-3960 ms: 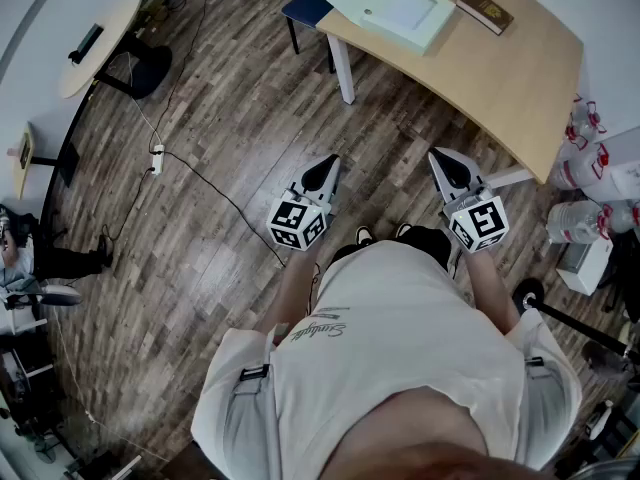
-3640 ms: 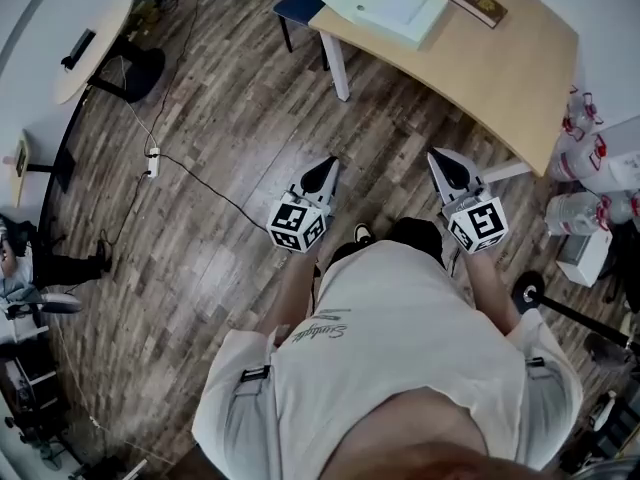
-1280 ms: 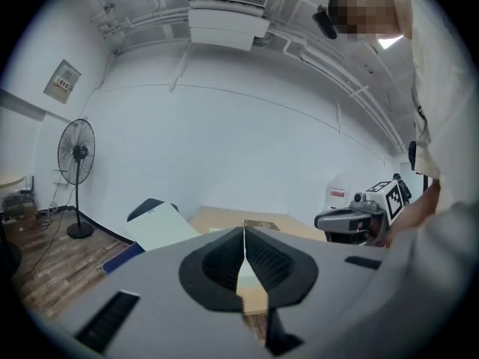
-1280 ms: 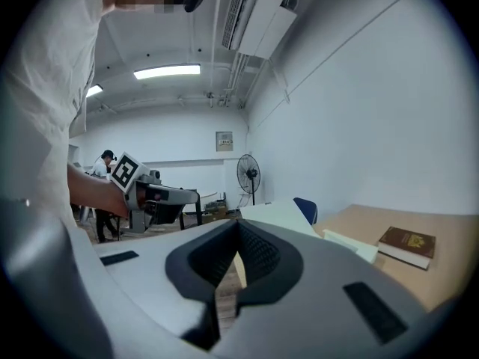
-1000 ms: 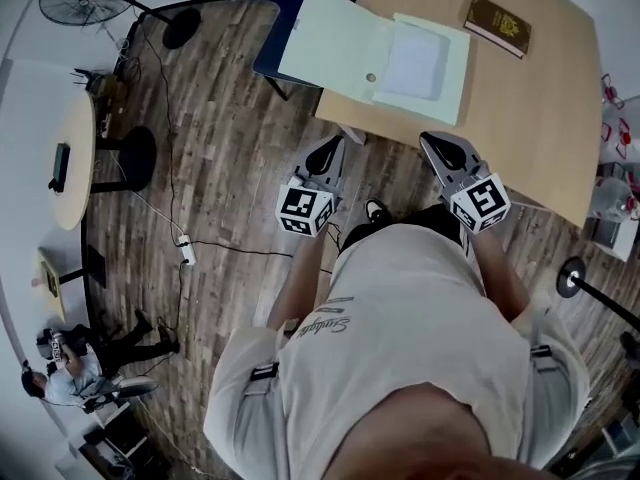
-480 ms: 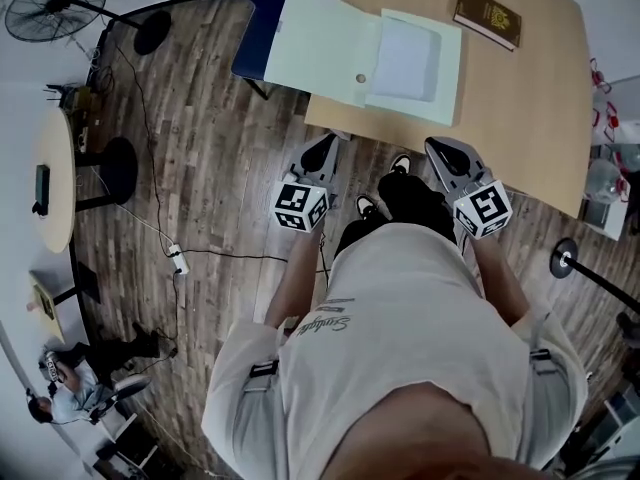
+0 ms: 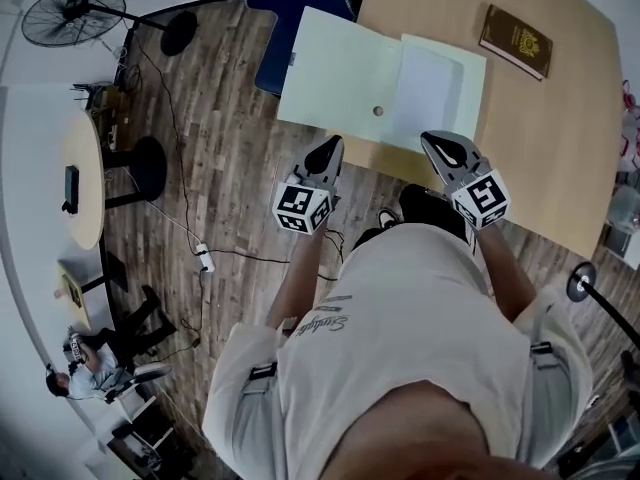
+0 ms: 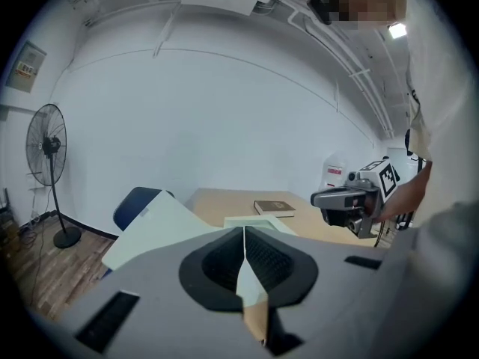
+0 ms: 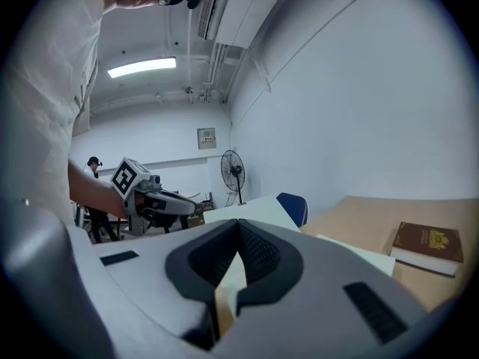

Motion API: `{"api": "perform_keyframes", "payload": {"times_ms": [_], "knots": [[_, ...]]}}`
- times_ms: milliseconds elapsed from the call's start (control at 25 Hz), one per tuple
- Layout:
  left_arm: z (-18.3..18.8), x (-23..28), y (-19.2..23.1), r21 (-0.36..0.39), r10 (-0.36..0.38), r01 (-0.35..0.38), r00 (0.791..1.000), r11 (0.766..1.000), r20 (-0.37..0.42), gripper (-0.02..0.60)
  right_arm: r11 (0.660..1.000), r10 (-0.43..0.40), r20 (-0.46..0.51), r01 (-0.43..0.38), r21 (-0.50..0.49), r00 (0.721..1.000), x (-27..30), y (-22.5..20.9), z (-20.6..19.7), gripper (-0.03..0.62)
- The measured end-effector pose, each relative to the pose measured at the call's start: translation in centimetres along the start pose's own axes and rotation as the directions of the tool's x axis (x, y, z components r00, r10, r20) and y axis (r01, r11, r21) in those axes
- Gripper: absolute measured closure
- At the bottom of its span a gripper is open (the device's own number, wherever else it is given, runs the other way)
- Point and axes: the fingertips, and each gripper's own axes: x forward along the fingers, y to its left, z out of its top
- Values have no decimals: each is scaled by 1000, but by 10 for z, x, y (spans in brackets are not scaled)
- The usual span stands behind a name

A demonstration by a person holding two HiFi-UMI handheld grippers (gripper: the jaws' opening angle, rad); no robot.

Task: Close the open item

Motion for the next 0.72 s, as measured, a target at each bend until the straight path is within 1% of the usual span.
{"api": "perform_keyframes", "payload": {"times_ms": [120, 200, 320, 400, 560, 720], "knots": [[17, 32, 6, 13, -16, 16, 1000, 1000, 1, 566, 1000, -18, 33, 17, 16, 999, 13, -26, 12, 599], [29, 54, 5, 29, -38, 38, 999, 999, 7, 566, 999, -32, 46, 32, 5, 998, 15, -40, 19, 599], [50, 87, 4, 49, -75, 73, 997, 996, 28, 566, 998, -57, 30, 57, -24, 998, 13, -65, 17, 599], [60, 105, 3, 40, -92, 91, 995, 995, 42, 566, 997, -76, 10, 76, -23, 997, 11, -83, 14, 599], [65, 120, 6, 40, -130, 129, 991, 991, 34, 566, 993, -115, -1, 115, -23, 993, 13, -101, 18, 599], [60, 123, 18, 71, -164, 163, 986, 984, 1, 566, 990, -137, -41, 136, -19, 990, 27, -97, 15, 599]]}}
